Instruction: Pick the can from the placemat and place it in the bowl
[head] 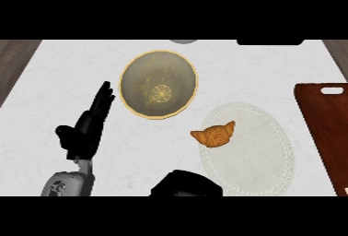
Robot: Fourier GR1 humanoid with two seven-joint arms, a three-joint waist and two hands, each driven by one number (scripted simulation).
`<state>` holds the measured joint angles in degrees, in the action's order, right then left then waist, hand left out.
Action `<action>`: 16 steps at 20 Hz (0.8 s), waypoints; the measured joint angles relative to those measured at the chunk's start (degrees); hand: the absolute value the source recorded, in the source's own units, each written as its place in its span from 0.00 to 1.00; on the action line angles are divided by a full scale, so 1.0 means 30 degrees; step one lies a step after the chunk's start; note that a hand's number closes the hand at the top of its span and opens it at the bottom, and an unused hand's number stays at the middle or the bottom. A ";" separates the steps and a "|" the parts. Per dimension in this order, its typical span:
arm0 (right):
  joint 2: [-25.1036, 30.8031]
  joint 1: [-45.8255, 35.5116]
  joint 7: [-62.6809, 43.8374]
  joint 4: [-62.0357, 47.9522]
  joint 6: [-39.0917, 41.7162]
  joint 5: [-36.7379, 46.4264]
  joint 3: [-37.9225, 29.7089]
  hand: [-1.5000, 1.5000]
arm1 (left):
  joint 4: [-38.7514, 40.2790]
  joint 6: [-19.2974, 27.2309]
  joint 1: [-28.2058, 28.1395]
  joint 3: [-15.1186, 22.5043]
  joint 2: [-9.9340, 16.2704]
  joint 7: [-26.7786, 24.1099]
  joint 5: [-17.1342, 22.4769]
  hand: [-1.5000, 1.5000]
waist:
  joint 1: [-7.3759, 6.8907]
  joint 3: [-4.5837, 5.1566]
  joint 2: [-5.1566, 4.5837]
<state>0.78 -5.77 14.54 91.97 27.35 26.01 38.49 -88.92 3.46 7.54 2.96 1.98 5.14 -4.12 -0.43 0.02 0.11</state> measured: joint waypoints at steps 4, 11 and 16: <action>-0.0159 0.0246 -0.0291 0.2996 -0.0778 -0.0702 0.0483 1.00 | 0.0204 0.0010 0.0129 -0.0206 0.0059 -0.0086 0.0049 0.50 | 0.0160 -0.0003 0.0011; -0.0234 -0.1084 -0.5372 0.9215 -0.1544 -0.1770 0.0508 1.00 | -0.0189 -0.0165 -0.0110 -0.0445 0.0299 -0.0003 0.0228 0.50 | 0.0176 0.0006 0.0026; -0.0245 -0.4657 -1.0352 1.0704 -0.3150 -0.2579 0.0340 1.00 | -0.0301 -0.0306 -0.0021 -0.0374 0.0328 0.0146 0.0220 0.50 | 0.0086 0.0013 0.0011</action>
<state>0.04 -19.75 -16.52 124.08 17.90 18.28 39.50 -89.82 2.54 7.47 1.83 2.96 5.58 -3.46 -0.17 0.06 0.15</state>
